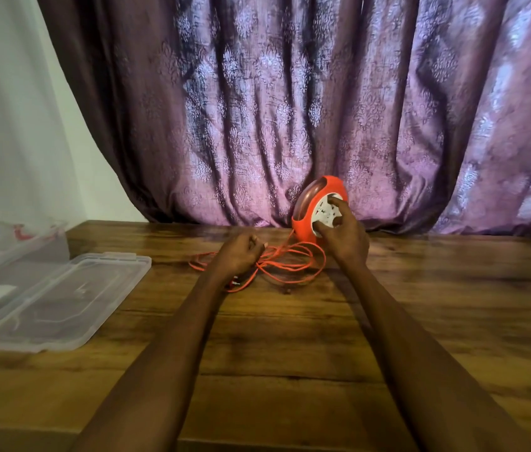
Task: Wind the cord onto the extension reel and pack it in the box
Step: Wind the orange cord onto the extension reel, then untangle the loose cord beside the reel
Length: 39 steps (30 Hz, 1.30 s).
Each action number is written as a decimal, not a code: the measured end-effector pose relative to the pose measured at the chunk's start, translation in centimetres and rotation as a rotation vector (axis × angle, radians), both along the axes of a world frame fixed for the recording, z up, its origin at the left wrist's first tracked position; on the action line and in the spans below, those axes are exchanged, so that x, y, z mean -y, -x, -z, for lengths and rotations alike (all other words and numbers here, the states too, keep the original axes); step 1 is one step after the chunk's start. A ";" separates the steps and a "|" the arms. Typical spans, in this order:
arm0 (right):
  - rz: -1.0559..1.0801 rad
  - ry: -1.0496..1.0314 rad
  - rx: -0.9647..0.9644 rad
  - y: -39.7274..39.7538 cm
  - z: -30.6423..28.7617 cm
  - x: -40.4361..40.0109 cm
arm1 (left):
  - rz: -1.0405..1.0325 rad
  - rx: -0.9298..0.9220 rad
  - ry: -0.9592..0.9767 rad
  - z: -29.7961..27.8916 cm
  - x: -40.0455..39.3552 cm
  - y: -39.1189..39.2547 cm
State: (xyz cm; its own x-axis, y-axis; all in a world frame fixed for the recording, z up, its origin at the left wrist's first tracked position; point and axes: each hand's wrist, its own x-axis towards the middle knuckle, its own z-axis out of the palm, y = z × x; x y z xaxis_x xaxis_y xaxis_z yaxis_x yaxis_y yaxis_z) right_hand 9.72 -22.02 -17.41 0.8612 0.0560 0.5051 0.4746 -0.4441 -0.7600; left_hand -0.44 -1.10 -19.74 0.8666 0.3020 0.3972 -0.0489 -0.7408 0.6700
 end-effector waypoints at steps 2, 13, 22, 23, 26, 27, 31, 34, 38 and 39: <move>0.044 0.068 0.025 0.2 0.0 0.2 | -0.123 -0.015 -0.094 0.2 -0.5 0.2; 0.117 0.240 -0.071 0.5 0.6 -0.2 | -0.444 0.016 -0.208 0.2 -1.6 1.0; 0.122 0.317 -0.097 0.2 1.0 -0.1 | -0.264 -0.066 0.004 0.2 -2.8 1.1; 0.125 0.340 -0.087 0.2 1.1 -0.1 | -0.239 -0.101 0.014 0.2 -2.9 0.9; 0.138 0.412 -0.063 0.1 1.0 -0.5 | -0.171 -0.145 -0.002 0.3 -2.8 0.7; 0.145 0.449 -0.051 0.1 1.1 -0.7 | -0.156 -0.163 -0.018 0.3 -2.8 0.6; 0.157 0.524 -0.021 0.0 1.2 -1.4 | -0.146 -0.251 -0.018 0.4 -2.9 0.5; 0.122 0.578 -0.081 -0.5 1.1 -1.7 | -0.138 -0.261 -0.028 0.7 -3.1 0.3; 0.078 0.661 -0.163 -1.2 0.9 -1.9 | -0.168 -0.259 -0.083 0.8 -3.4 0.3; 0.068 0.671 -0.176 -1.3 0.8 -1.9 | -0.178 -0.253 -0.102 0.7 -3.5 0.3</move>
State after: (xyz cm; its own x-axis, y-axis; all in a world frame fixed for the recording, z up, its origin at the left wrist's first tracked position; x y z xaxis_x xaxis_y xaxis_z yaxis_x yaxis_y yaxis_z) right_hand 10.99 -20.08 -18.23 0.9397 0.2504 0.2328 0.3242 -0.8690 -0.3737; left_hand -0.75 2.42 -20.48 0.8788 0.4276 0.2118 0.2461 -0.7864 0.5666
